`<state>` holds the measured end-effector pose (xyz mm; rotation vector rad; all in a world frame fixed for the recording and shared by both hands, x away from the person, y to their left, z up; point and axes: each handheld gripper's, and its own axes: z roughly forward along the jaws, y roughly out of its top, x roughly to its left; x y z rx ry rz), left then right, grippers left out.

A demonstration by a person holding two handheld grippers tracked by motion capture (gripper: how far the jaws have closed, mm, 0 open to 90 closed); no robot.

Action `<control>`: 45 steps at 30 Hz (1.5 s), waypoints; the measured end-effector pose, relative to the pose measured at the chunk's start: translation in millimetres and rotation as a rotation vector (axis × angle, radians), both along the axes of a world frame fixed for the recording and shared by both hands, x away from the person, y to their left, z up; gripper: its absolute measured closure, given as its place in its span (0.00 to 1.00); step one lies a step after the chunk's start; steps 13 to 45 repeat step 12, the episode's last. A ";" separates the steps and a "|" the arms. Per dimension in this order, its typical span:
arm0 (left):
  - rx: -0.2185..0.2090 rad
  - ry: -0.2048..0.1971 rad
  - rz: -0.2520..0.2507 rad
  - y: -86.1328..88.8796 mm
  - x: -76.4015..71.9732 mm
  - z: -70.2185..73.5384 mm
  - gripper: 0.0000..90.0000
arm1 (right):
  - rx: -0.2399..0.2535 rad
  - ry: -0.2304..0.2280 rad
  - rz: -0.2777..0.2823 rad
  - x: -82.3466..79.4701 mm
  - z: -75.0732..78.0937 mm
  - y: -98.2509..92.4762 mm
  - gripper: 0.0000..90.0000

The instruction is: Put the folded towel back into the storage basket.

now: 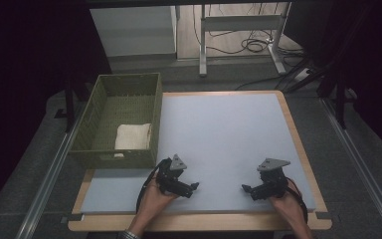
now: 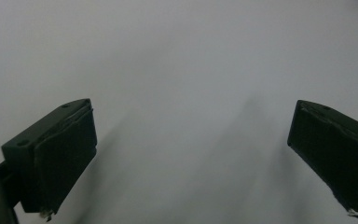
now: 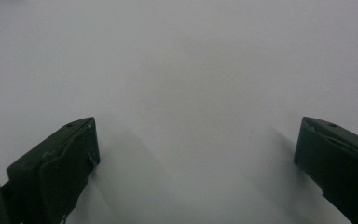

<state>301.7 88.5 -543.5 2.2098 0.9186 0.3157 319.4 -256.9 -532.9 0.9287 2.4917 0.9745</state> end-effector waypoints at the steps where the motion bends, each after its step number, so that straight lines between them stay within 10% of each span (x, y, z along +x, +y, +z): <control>1: 0.010 -0.002 0.002 1.0 -0.2 -3.3 0.02 | 0.000 0.000 -0.001 -0.1 0.0 0.0 0.00; 45: 0.009 -0.005 0.011 1.3 -0.6 -4.3 0.00 | 0.005 -0.004 -0.007 -1.0 -1.0 0.0 0.00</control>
